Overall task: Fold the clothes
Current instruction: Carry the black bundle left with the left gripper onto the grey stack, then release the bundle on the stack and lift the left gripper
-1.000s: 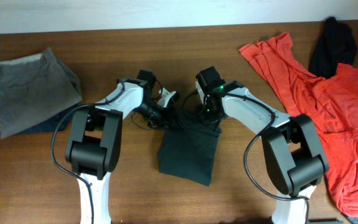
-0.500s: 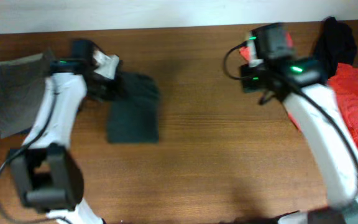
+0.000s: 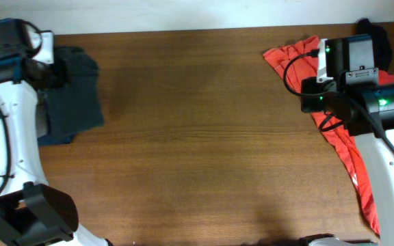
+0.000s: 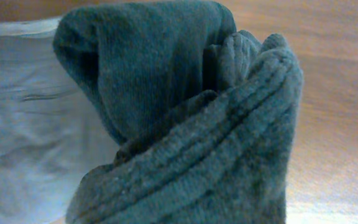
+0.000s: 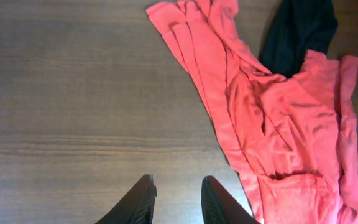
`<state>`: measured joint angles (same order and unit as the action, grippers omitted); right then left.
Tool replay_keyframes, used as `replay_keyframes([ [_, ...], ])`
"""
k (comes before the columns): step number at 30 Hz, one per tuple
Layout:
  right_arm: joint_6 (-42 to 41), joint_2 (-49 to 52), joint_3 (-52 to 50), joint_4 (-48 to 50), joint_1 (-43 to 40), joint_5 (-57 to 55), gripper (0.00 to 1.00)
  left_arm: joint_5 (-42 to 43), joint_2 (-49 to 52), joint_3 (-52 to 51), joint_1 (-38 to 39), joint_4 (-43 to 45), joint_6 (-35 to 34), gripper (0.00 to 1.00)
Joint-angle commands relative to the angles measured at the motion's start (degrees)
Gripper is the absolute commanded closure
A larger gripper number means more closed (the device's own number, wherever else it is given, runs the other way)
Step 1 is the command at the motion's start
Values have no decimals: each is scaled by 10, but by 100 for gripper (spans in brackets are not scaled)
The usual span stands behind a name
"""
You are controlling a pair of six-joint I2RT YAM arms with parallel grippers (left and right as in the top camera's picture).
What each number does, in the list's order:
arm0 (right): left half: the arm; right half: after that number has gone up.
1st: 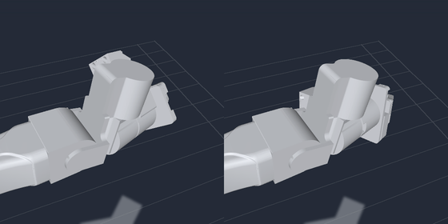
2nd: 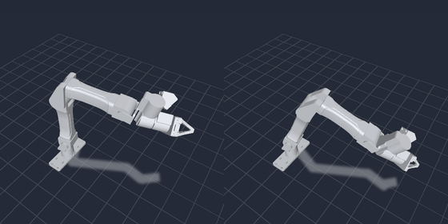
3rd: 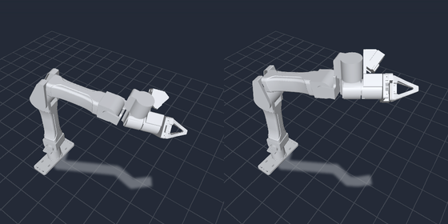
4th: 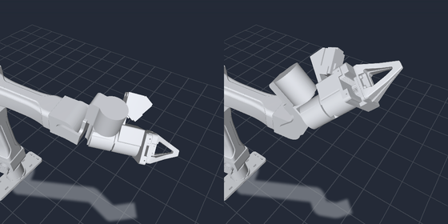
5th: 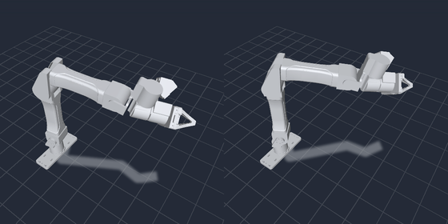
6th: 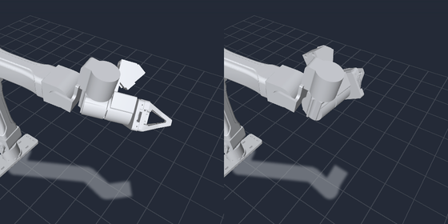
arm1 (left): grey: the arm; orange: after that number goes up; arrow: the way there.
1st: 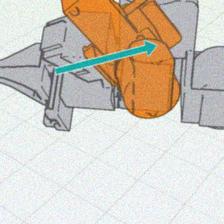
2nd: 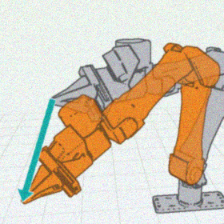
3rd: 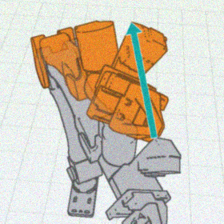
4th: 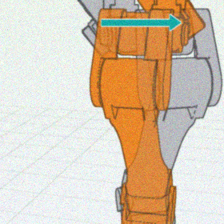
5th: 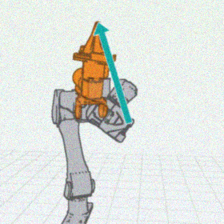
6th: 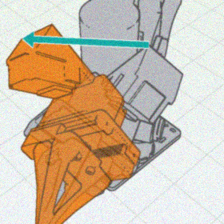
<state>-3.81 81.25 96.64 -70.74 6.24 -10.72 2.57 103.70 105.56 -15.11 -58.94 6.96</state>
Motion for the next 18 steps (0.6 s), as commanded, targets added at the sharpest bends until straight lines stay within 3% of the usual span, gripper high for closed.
replay_keyframes([
  [1,4,-7,5,-4,-8,-9,70,-13,-10,19,-40,17,13,100],
  [9,4,-7,5,-7,-7,-4,70,15,7,18,-99,115,31,99],
  [18,4,-7,5,-9,-7,-3,70,15,56,18,-129,155,39,99],
])
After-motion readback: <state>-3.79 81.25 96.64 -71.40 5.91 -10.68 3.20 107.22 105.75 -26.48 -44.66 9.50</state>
